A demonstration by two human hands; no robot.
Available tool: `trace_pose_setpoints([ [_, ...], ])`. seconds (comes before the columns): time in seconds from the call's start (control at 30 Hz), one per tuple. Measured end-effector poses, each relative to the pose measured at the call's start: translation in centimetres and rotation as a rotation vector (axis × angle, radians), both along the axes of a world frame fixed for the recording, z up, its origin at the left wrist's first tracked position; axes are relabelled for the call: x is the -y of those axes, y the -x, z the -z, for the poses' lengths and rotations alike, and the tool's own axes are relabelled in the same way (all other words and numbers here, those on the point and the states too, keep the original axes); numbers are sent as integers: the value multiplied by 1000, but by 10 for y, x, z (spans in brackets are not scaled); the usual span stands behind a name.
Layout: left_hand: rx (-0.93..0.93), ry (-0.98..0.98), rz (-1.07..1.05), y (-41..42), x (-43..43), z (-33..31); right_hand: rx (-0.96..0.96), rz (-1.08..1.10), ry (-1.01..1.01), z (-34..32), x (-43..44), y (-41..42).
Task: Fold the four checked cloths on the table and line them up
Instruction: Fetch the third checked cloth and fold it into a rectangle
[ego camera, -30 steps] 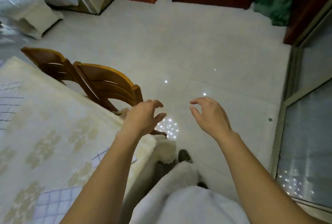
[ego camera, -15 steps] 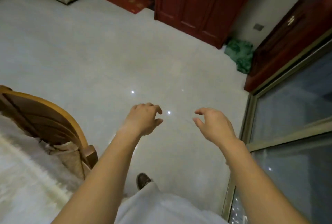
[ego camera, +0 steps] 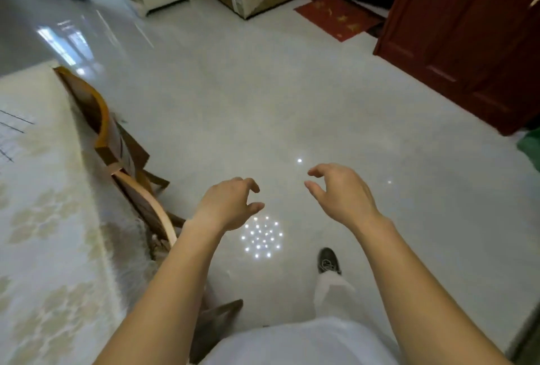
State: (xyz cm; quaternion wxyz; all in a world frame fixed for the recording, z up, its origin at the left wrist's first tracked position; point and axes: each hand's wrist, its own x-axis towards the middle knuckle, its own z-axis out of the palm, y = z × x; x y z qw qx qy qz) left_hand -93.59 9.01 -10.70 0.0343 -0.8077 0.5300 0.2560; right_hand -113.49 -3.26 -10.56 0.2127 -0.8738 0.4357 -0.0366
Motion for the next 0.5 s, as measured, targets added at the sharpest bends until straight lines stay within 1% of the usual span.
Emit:
trace_pose_setpoints([
  [0.07,7,-6,-100,-15,21,0,39,-82,-15,5,37,-28],
  [0.13,47,-2,-193,-26,46,-4,37,-181,-35,8,72,-54],
  [0.23,42,-17,-297,-35,86,-29,17,-329,-79,-3,126,-83],
  [0.33,110,93,-413,-57,118,-62,26,-436,-123,-19,180,-112],
  [0.4,175,176,-506,-75,126,-74,55,-477,-118,-22,209,-135],
  [0.5,140,134,-627,-90,120,-75,92,-550,-128,-18,223,-169],
])
